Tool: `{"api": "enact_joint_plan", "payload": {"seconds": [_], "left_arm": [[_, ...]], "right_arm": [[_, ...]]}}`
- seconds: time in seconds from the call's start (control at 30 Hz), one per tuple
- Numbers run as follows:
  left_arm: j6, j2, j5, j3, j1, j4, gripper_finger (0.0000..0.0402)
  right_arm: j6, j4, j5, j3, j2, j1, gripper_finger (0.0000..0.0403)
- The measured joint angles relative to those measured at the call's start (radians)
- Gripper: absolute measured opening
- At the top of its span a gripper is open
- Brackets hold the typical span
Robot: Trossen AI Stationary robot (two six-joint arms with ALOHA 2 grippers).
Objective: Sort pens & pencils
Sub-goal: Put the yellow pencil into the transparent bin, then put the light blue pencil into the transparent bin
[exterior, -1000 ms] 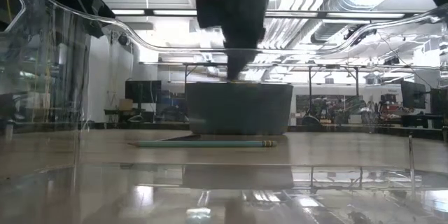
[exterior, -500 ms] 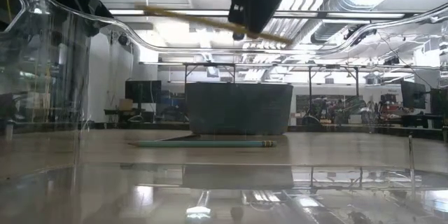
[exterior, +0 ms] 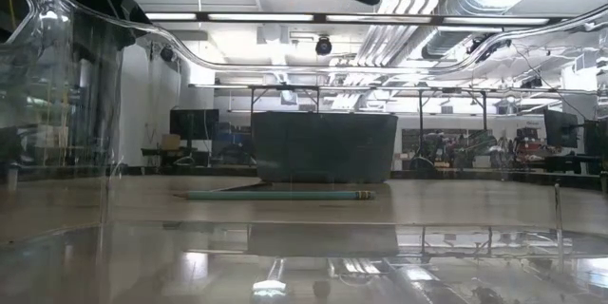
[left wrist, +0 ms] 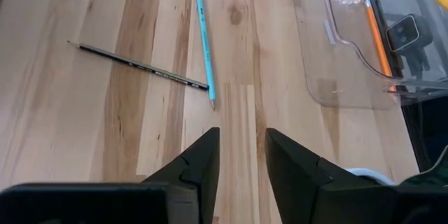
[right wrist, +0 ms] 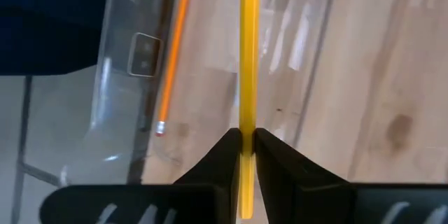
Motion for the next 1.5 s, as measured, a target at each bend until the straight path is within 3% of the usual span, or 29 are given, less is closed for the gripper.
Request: {"api": "enact_joint_plan", "payload": {"seconds": [0.27, 0.47, 0.63, 0.77, 1.27, 1.5], "left_arm": [[0.000, 0.000, 0.005, 0.000, 0.000, 0.001, 0.0104], [0.008, 0.000, 0.005, 0.000, 0.000, 0.000, 0.0104], [0.024, -0.001, 0.004, 0.000, 0.000, -0.003, 0.0104], [0.027, -0.001, 0.004, 0.000, 0.000, -0.004, 0.0104], [0.105, 0.000, 0.005, 0.000, 0.000, 0.050, 0.0104], [0.131, 0.000, 0.005, 0.000, 0.000, 0.048, 0.0104]], "right_arm": [[0.028, 0.035, -0.048, -0.003, 0.000, 0.024, 0.0036], [0.054, 0.051, -0.092, -0.003, 0.018, 0.024, 0.0064], [0.038, 0.064, -0.041, -0.005, 0.027, 0.013, 0.0078], [0.016, 0.079, 0.026, -0.005, 0.027, -0.036, 0.0078], [-0.107, 0.006, 0.071, -0.004, 0.038, -0.240, 0.0078], [-0.123, -0.024, 0.079, -0.004, 0.118, -0.282, 0.0078]]}}
